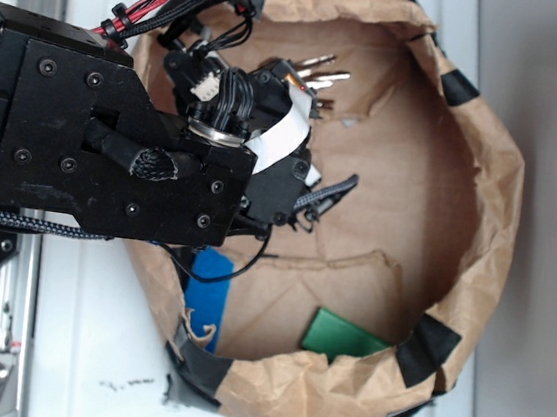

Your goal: Grab the silver keys.

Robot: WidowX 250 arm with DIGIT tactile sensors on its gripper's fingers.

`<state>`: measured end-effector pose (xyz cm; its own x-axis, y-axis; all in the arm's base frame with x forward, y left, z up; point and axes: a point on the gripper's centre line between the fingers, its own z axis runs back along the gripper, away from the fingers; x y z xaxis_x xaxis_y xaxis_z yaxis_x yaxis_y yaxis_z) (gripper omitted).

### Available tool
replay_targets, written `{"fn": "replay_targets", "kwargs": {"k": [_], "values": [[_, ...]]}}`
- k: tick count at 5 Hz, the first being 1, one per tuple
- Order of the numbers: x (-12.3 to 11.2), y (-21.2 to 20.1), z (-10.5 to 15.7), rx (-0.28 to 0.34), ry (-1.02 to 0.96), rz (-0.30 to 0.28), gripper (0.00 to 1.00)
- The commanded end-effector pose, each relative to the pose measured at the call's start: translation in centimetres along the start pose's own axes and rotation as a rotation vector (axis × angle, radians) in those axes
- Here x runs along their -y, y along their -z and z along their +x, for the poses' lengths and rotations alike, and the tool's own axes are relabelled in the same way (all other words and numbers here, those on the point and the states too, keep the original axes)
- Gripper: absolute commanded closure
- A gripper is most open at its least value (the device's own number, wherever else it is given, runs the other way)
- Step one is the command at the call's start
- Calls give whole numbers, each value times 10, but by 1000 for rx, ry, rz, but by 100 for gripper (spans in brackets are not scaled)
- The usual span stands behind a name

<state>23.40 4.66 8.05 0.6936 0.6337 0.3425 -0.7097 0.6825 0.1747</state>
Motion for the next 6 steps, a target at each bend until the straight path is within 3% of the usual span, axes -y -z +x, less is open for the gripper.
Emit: {"fn": "replay_targets", "kwargs": {"k": [1, 2, 3, 6], "values": [[-17, 5, 18, -66, 54, -86, 0], [-30, 4, 19, -120, 74, -150, 0], [-37, 6, 20, -116, 64, -159, 0], [-16, 26, 6, -37, 28, -142, 0]]}}
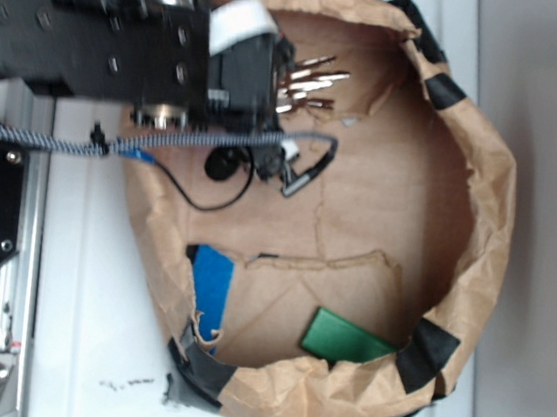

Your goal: Grab the silver keys.

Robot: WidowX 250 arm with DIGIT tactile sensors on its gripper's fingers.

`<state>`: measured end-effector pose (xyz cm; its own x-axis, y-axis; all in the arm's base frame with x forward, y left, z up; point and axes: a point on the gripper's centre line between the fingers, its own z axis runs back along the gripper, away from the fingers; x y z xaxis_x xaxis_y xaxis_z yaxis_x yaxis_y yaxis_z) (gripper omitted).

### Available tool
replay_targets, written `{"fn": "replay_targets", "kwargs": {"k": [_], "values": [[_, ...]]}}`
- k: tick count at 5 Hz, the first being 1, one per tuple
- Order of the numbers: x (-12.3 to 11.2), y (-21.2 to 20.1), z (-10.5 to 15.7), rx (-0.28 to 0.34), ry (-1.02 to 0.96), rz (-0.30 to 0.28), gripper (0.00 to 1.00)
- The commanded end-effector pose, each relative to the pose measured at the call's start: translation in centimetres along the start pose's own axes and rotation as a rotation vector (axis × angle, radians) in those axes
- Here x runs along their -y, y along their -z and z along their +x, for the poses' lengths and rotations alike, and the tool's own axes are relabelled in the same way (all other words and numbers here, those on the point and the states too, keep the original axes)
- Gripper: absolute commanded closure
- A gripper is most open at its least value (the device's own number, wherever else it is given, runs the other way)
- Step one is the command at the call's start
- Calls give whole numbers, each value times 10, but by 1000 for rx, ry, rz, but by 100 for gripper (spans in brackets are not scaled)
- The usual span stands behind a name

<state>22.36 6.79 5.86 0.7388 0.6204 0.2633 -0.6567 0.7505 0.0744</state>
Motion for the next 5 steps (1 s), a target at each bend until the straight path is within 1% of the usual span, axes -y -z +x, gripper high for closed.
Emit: {"fn": "replay_targets", "kwargs": {"k": [1, 2, 5], "values": [[9, 4, 7, 65, -33, -31, 0], [11, 6, 8, 74, -41, -26, 0], [30, 20, 13, 108, -85, 23, 0]]}}
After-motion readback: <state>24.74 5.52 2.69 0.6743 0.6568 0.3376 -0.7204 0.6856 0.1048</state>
